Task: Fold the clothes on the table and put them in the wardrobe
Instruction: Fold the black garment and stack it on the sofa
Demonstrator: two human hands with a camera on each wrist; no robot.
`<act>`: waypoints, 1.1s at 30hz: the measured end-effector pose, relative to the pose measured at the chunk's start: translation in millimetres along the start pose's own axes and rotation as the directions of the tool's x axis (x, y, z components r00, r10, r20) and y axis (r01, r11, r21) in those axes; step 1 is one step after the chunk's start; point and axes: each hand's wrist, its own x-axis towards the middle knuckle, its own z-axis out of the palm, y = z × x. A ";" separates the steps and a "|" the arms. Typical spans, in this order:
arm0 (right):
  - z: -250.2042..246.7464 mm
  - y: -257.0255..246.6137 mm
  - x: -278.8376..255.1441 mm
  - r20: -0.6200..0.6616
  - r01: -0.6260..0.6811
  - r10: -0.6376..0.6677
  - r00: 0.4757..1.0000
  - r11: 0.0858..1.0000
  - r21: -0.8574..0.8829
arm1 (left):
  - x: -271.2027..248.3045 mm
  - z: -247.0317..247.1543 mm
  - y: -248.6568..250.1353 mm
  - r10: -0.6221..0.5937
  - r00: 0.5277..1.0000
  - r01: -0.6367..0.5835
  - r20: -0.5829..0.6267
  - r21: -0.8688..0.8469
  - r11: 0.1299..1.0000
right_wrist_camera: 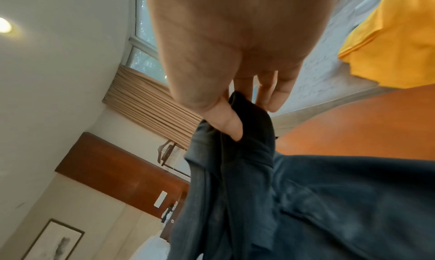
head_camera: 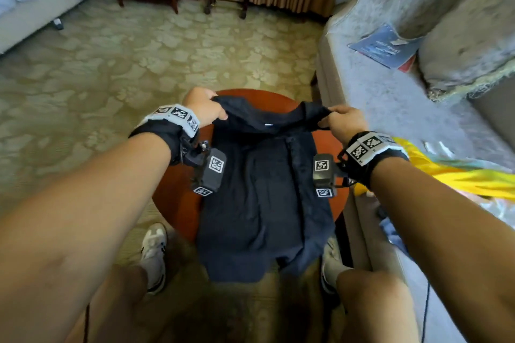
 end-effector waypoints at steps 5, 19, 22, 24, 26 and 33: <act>8.1 50.6 -50.4 0.123 -0.031 0.037 0.992 0.998 -0.052 | -35.8 22.2 -56.4 -0.012 0.987 -0.004 0.161 0.100 0.995; 15.9 72.4 -32.3 0.126 -0.287 0.304 0.944 0.948 -0.140 | -33.8 45.3 -67.5 -0.337 0.936 0.336 0.100 0.030 0.941; 19.3 80.2 -29.1 0.102 -0.272 0.298 0.949 0.938 -0.215 | -31.5 51.8 -72.3 -0.342 0.937 0.337 0.069 0.075 0.938; 19.3 80.4 -29.6 0.069 -0.265 0.289 0.955 0.932 -0.247 | -32.1 50.6 -71.4 -0.331 0.943 0.325 0.043 0.113 0.939; 18.7 79.1 -30.0 0.041 -0.259 0.278 0.960 0.931 -0.258 | -33.5 48.5 -66.9 -0.309 0.951 0.306 0.030 0.076 0.949; 6.8 65.2 -35.7 0.007 -0.223 0.230 0.973 0.951 -0.216 | -43.3 45.1 -44.3 -0.265 0.964 0.264 -0.017 -0.047 0.963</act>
